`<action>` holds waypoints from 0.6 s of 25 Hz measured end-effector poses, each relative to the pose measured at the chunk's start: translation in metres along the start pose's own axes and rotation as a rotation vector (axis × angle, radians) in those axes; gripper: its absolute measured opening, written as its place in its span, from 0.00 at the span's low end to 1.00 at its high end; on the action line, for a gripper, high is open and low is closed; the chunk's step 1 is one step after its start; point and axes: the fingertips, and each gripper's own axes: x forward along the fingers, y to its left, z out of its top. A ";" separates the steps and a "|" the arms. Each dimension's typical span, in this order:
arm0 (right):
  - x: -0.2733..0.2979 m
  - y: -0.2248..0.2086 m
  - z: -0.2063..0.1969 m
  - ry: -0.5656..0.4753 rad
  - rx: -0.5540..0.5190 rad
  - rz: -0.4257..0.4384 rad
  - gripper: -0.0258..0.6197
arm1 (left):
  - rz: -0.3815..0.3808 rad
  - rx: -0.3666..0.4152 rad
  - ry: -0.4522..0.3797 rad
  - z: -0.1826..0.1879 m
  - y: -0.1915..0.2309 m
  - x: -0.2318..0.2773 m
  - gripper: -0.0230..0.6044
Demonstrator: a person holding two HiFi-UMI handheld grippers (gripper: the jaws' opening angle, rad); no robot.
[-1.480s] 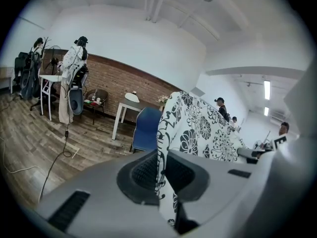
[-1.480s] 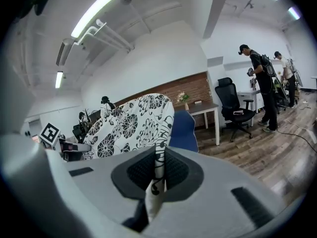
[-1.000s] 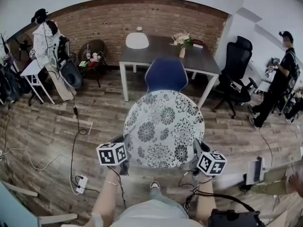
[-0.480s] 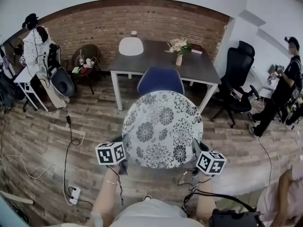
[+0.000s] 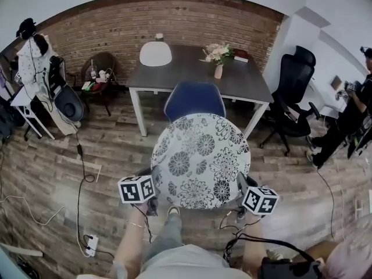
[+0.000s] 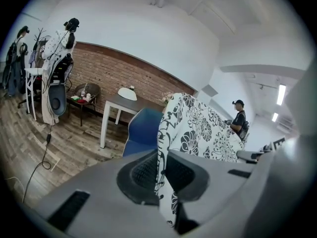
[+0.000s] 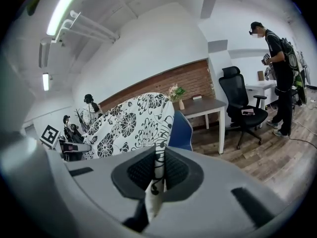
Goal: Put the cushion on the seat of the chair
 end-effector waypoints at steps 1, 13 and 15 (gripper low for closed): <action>0.008 -0.003 0.003 0.002 0.000 -0.003 0.06 | -0.002 -0.001 -0.001 0.005 0.002 0.009 0.06; 0.127 -0.023 0.075 -0.009 0.037 -0.029 0.06 | -0.027 0.010 0.011 0.101 0.040 0.120 0.06; 0.148 -0.025 0.086 -0.009 0.040 -0.029 0.06 | -0.027 0.014 0.015 0.118 0.048 0.138 0.06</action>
